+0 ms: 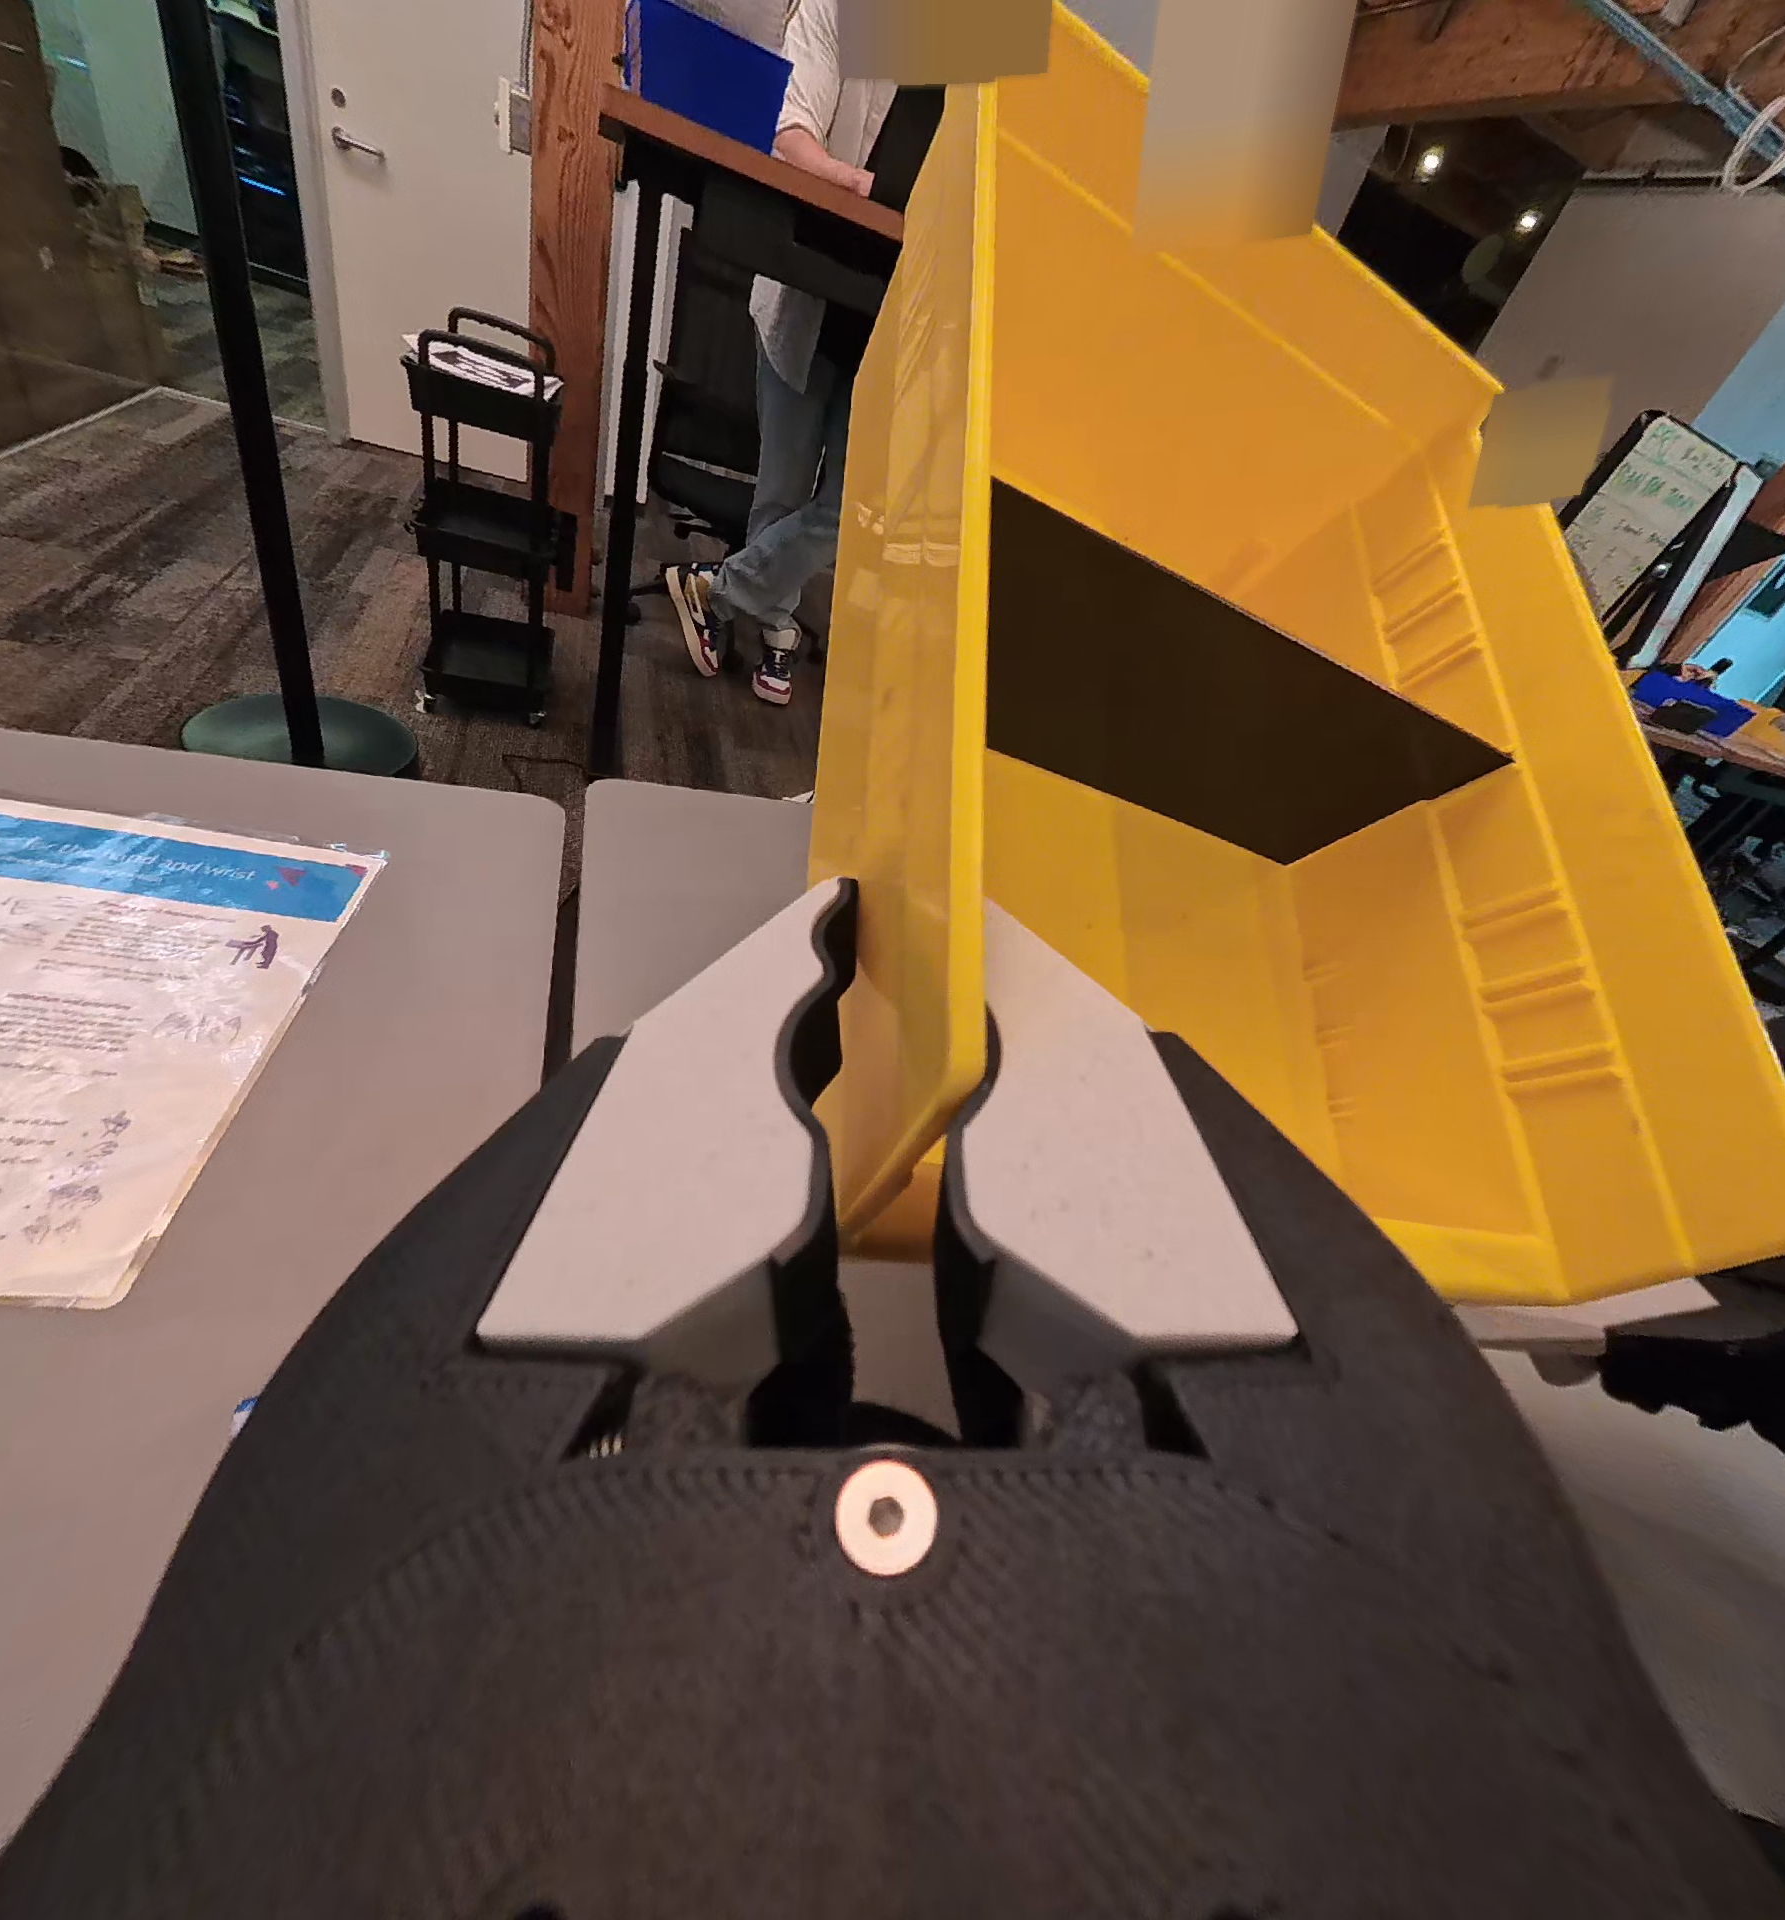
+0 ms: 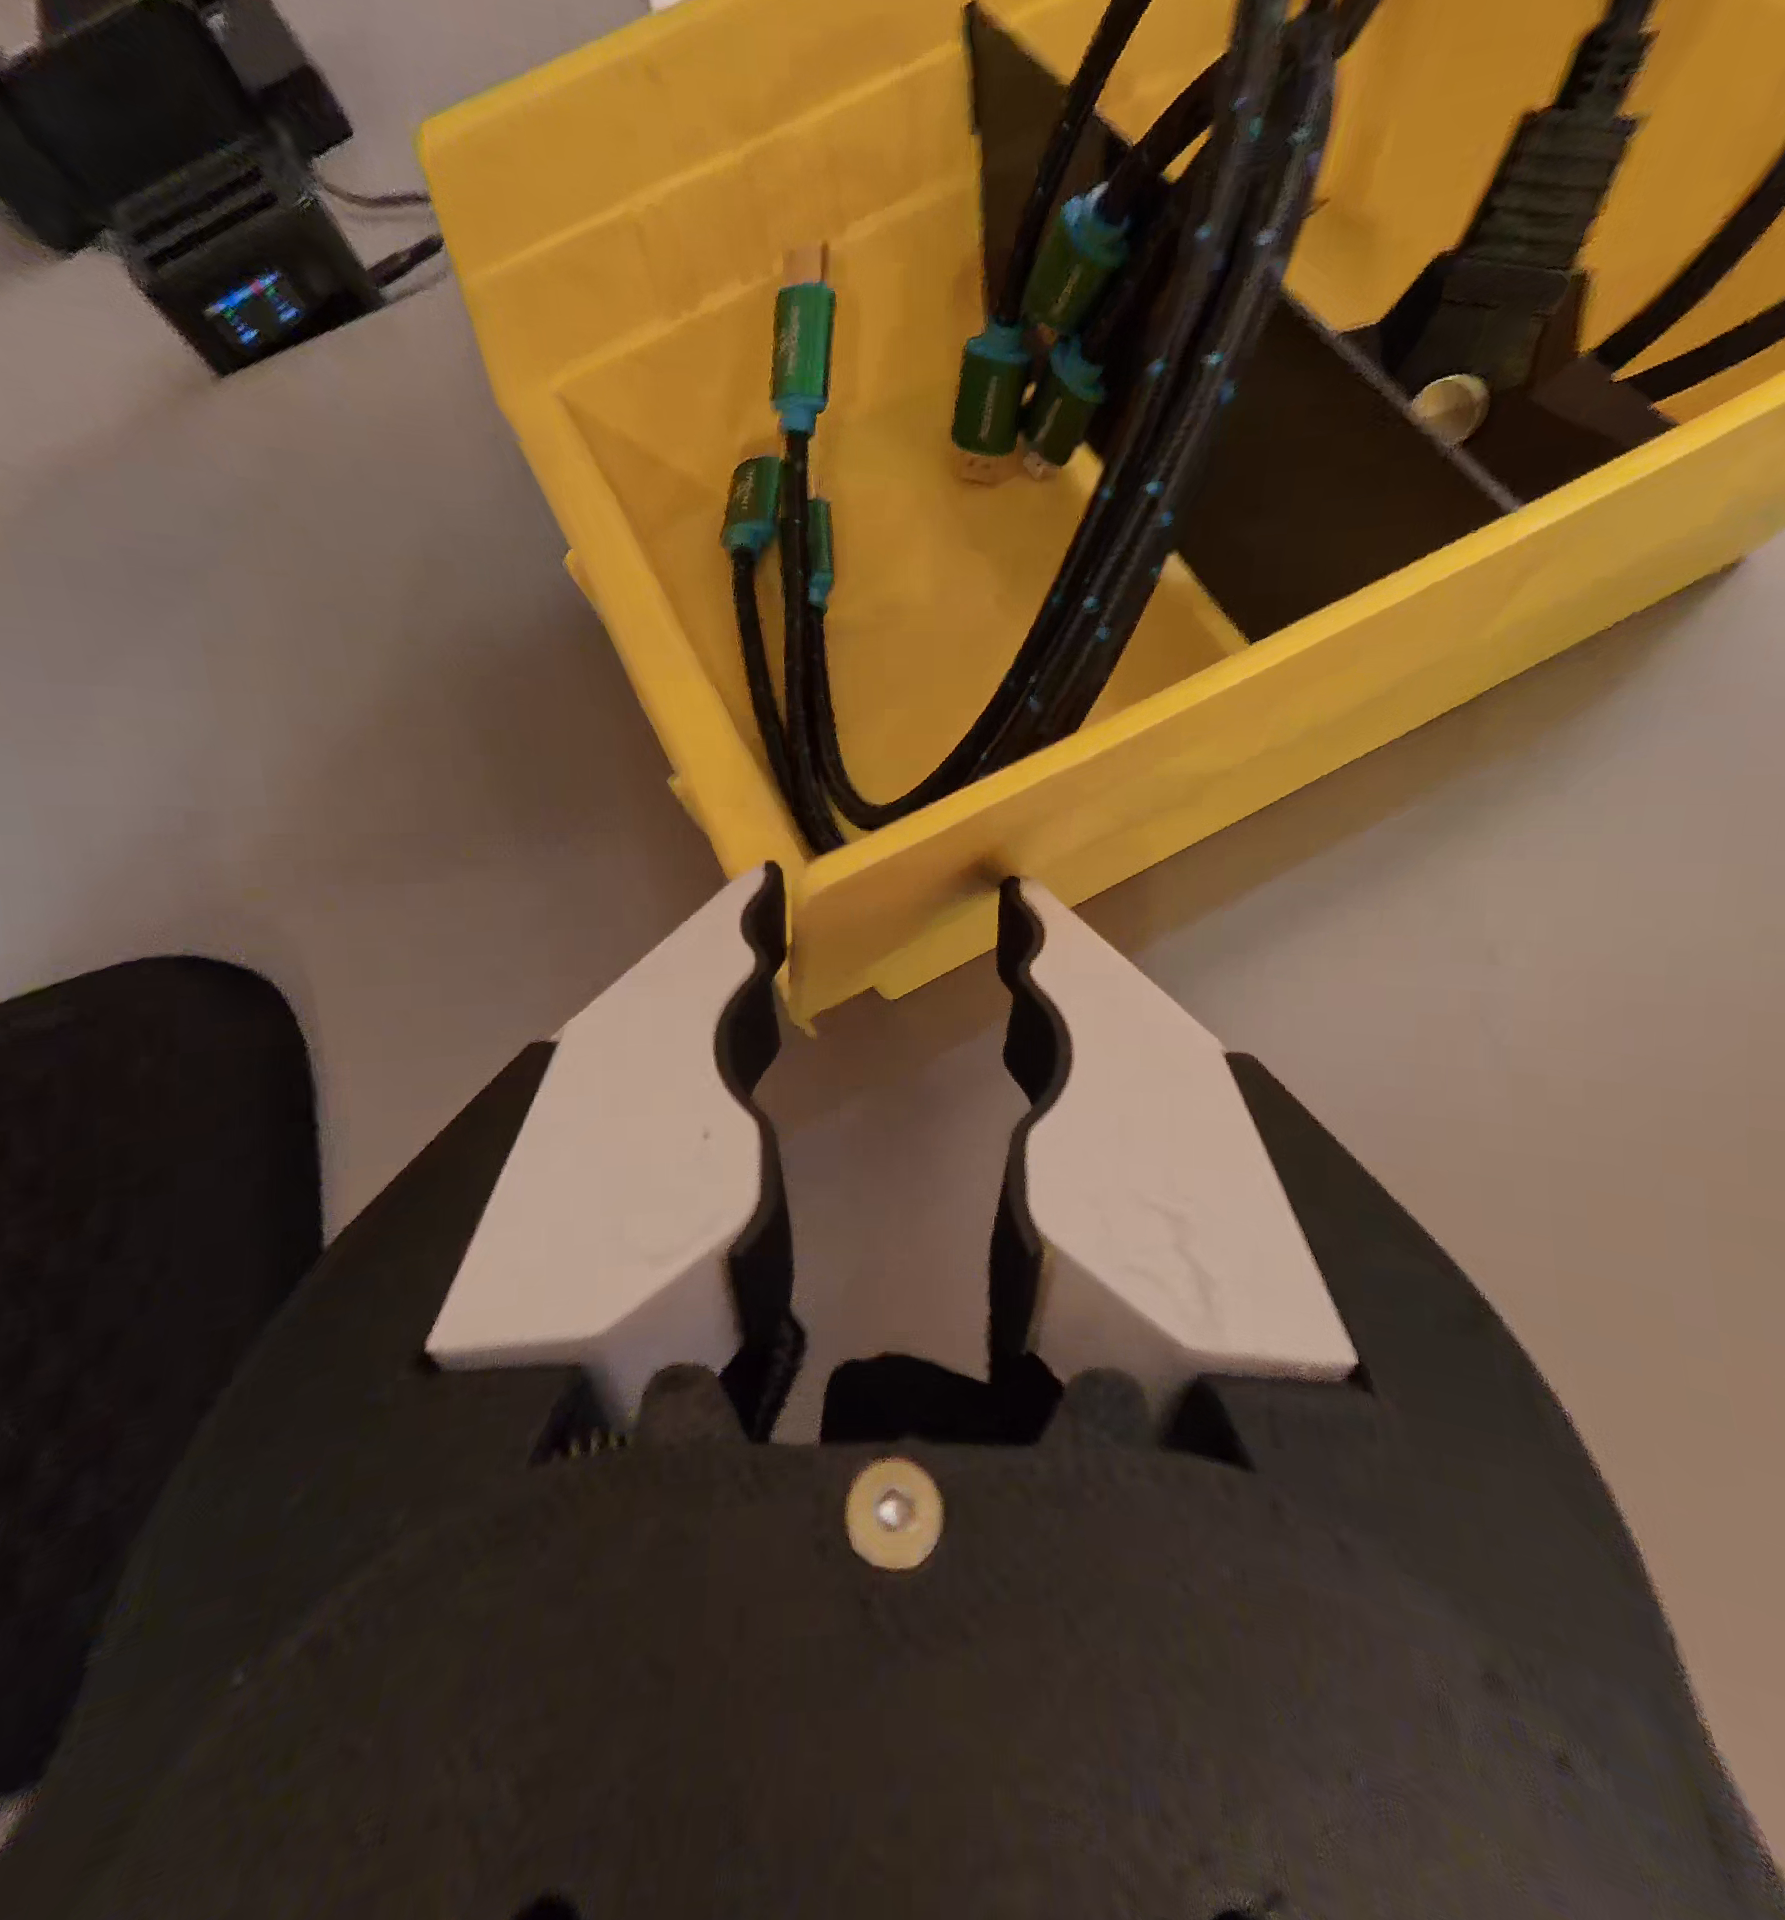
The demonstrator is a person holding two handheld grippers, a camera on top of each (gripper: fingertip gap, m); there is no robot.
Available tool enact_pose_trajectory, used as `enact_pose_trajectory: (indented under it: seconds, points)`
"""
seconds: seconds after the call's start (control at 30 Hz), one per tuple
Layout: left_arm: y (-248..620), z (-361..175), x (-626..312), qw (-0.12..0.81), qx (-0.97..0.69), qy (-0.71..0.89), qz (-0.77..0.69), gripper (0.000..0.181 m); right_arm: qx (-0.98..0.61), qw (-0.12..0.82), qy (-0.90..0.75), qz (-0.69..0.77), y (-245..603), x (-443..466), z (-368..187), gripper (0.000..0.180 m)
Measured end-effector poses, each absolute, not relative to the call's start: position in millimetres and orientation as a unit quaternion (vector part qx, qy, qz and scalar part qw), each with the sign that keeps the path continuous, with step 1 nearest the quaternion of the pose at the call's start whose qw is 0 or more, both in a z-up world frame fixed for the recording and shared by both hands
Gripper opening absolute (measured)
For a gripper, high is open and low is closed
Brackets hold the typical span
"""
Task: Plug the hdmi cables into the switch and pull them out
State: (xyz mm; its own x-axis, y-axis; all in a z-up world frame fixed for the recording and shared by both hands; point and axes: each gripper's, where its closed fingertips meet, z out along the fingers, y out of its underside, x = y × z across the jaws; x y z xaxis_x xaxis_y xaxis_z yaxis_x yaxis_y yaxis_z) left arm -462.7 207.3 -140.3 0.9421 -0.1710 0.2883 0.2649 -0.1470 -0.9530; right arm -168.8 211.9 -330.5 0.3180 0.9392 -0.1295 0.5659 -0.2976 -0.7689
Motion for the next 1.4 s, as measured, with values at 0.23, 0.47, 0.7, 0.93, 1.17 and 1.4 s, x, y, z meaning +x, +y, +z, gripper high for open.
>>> enact_pose_trajectory:
  seconds: [0.23, 0.47, 0.7, 0.93, 1.17, 1.4]
  points:
    - [220.2, -119.8, -413.8, 0.653, -0.737, 0.021, -0.172, 0.009, -0.748, 0.326, -0.495, 0.298, 211.3, -138.8, -312.1, 0.076]
    - [244.6, -97.8, -289.7, 0.633, -0.738, 0.139, -0.187, 0.009, -0.732, 0.335, -0.52, 0.287, 178.8, -27.4, -280.6, 0.075]
    - [262.3, -113.0, -100.1, 0.571, -0.737, 0.296, -0.205, 0.009, -0.728, 0.305, -0.539, 0.296, 125.1, 116.7, -267.3, 0.068]
    - [289.4, -158.9, 77.6, 0.5, -0.734, 0.368, -0.275, 0.008, -0.78, 0.368, -0.42, 0.283, 114.9, 219.9, -251.1, 0.084]
    - [323.5, -218.4, 184.4, 0.455, -0.762, 0.336, -0.315, 0.009, -0.797, 0.459, -0.228, 0.318, 140.2, 274.6, -250.6, 0.106]
    - [340.4, -274.4, 236.0, 0.419, -0.791, 0.292, -0.336, 0.011, -0.809, 0.483, -0.144, 0.302, 172.8, 303.9, -272.4, 0.118]
